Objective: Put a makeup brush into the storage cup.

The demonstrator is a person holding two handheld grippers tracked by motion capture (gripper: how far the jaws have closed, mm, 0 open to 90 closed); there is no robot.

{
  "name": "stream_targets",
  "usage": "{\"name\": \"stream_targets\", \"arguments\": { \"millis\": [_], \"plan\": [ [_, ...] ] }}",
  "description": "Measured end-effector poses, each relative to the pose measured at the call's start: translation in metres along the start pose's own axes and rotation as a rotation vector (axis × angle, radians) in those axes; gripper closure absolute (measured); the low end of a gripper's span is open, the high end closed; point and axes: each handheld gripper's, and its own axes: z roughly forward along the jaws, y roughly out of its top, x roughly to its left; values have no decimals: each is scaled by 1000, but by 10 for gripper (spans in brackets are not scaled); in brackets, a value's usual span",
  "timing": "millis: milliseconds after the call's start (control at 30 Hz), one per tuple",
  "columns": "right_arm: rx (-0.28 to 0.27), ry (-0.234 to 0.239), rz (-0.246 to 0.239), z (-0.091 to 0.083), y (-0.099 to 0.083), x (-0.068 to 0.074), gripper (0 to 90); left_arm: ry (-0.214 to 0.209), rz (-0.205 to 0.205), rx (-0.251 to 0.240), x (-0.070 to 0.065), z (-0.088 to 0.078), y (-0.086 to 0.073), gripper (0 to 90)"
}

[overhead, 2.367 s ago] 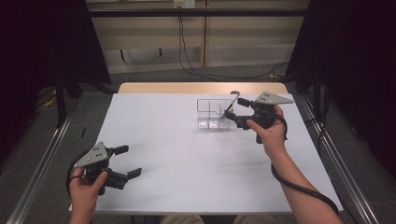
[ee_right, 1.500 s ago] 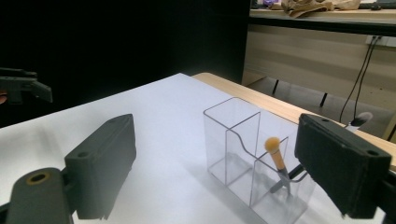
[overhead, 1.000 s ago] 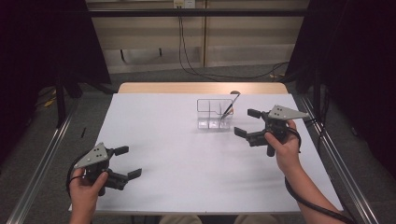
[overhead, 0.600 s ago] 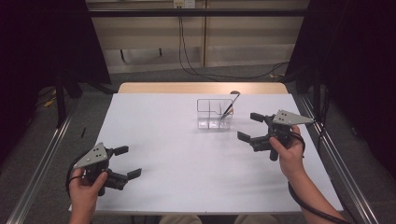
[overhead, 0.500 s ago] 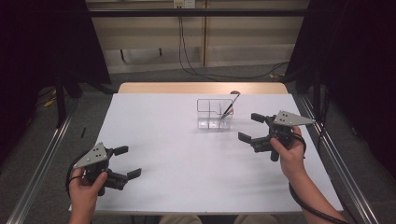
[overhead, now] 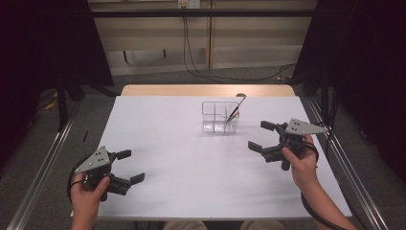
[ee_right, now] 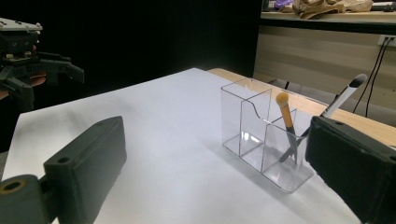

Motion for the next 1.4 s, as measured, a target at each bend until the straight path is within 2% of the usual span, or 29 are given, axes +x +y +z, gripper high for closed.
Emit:
{"name": "stream_targets", "arguments": {
  "millis": [267, 1400],
  "plan": [
    [-12, 0, 3, -10, -3, 1, 50, -1, 3, 2, 0, 0, 0, 9],
    [28, -31, 3, -48, -24, -1, 51, 4, -3, -1, -2, 1, 1, 9]
  ]
}}
